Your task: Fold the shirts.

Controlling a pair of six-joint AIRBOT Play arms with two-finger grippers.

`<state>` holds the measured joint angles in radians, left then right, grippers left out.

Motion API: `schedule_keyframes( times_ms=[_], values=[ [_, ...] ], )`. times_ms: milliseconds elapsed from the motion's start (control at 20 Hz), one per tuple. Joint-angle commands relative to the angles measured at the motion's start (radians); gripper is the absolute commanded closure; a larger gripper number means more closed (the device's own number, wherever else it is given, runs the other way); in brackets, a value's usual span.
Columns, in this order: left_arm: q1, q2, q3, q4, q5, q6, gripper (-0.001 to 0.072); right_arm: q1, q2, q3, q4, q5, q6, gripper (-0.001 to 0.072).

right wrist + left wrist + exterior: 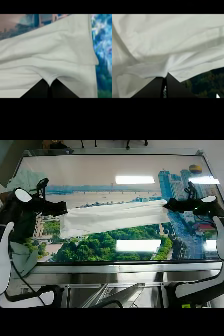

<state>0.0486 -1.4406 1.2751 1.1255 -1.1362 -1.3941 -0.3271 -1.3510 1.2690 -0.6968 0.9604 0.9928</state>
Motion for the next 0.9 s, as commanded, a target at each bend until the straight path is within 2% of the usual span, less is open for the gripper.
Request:
schedule_keyframes(
  times_ms=[0, 300, 350, 400, 450, 500, 600, 650, 850],
  values=[
    [0.0, -0.165, 0.1, 0.0, 0.019, 0.039, 0.0693, 0.034, -0.101, 0.051, 0.016, -0.069, -0.029, 0.0696],
    [-0.011, -0.294, 0.116, -0.001, 0.01, 0.051, 0.0691, 0.032, -0.118, 0.051, 0.002, -0.11, -0.062, 0.0693],
    [-0.013, -0.296, 0.116, -0.001, 0.003, 0.051, 0.0689, 0.03, -0.115, 0.053, 0.002, -0.107, -0.067, 0.0616],
    [-0.013, -0.291, 0.119, -0.002, -0.013, 0.051, 0.0552, 0.027, -0.106, 0.055, 0.001, -0.107, -0.071, 0.042],
    [-0.013, -0.288, 0.135, 0.0, -0.046, 0.049, 0.0099, 0.02, -0.095, 0.068, 0.0, -0.098, -0.092, 0.0292],
    [-0.008, -0.286, 0.161, 0.001, -0.086, 0.032, 0.0014, 0.009, -0.086, 0.087, -0.012, -0.092, -0.109, 0.0249],
    [0.007, -0.271, 0.22, 0.001, -0.175, 0.022, 0.0014, -0.023, -0.085, 0.13, -0.083, -0.092, -0.077, 0.0128],
    [0.015, -0.261, 0.245, 0.0, -0.199, 0.005, 0.0014, -0.042, -0.092, 0.137, -0.085, -0.09, -0.06, 0.0102],
    [0.013, -0.199, 0.301, -0.001, -0.207, -0.021, 0.0015, -0.061, -0.157, 0.14, -0.083, 0.016, -0.063, 0.0102]
  ],
)
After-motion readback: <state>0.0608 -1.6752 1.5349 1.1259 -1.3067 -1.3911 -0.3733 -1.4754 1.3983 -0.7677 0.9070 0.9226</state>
